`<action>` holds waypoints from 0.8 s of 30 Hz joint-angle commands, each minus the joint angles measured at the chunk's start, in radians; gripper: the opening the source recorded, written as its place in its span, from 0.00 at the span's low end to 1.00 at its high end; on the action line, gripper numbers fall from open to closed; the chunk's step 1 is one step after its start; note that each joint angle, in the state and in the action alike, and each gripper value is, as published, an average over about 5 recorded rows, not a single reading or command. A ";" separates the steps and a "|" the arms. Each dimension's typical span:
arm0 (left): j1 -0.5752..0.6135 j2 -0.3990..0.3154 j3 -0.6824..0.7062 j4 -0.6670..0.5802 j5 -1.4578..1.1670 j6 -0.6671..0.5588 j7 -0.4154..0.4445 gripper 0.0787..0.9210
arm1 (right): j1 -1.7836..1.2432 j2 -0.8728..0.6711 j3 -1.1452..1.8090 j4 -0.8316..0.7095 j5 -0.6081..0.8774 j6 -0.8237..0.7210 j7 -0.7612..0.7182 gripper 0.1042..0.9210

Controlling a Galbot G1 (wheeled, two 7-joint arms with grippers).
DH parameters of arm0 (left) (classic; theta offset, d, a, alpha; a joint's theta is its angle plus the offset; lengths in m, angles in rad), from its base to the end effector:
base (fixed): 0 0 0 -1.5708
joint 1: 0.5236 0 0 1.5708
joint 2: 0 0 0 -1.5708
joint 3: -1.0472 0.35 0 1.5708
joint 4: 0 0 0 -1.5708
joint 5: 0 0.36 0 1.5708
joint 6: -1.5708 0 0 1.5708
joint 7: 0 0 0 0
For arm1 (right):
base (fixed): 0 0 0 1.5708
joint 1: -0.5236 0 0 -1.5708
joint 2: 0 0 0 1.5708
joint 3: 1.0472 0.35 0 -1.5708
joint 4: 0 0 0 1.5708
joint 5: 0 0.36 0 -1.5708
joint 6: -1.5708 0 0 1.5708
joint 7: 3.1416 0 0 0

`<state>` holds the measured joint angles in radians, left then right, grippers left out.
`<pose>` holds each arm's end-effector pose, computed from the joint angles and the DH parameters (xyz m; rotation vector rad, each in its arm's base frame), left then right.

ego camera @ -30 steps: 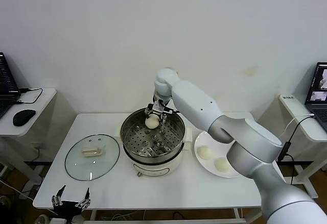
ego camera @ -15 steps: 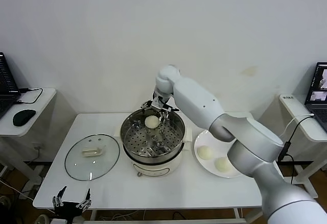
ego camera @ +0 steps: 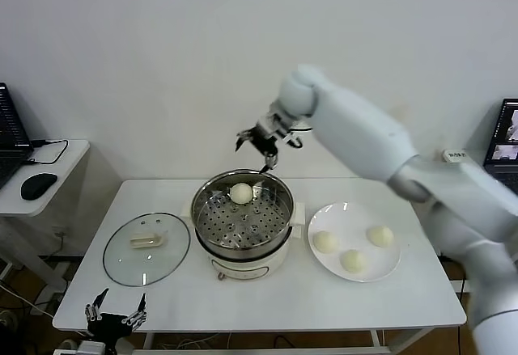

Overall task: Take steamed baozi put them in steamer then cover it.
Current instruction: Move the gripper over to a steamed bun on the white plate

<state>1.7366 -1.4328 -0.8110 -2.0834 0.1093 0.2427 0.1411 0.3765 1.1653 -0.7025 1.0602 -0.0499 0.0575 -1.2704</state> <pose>0.1307 0.1119 -0.3145 0.0823 -2.6754 -0.4604 0.6090 0.0642 0.0171 1.7580 -1.4253 1.8237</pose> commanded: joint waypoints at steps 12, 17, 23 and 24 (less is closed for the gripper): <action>-0.007 0.022 -0.001 -0.017 -0.020 0.038 0.020 0.88 | -0.159 -0.413 0.025 0.229 -0.001 -0.482 -0.079 0.88; 0.006 0.021 0.000 -0.018 -0.026 0.039 0.016 0.88 | -0.266 -0.372 0.068 0.205 -0.073 -0.469 -0.062 0.88; 0.005 0.028 0.013 -0.016 -0.025 0.038 0.012 0.88 | -0.379 -0.315 0.102 0.156 -0.139 -0.457 -0.027 0.88; 0.005 0.027 0.014 -0.015 -0.024 0.039 0.012 0.88 | -0.392 -0.308 0.106 0.148 -0.144 -0.457 -0.024 0.88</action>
<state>1.7409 -1.4102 -0.8048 -2.1002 0.0858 0.2787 0.1528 0.1378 0.8536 -0.6372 1.2230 -0.1073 -0.3572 -1.3085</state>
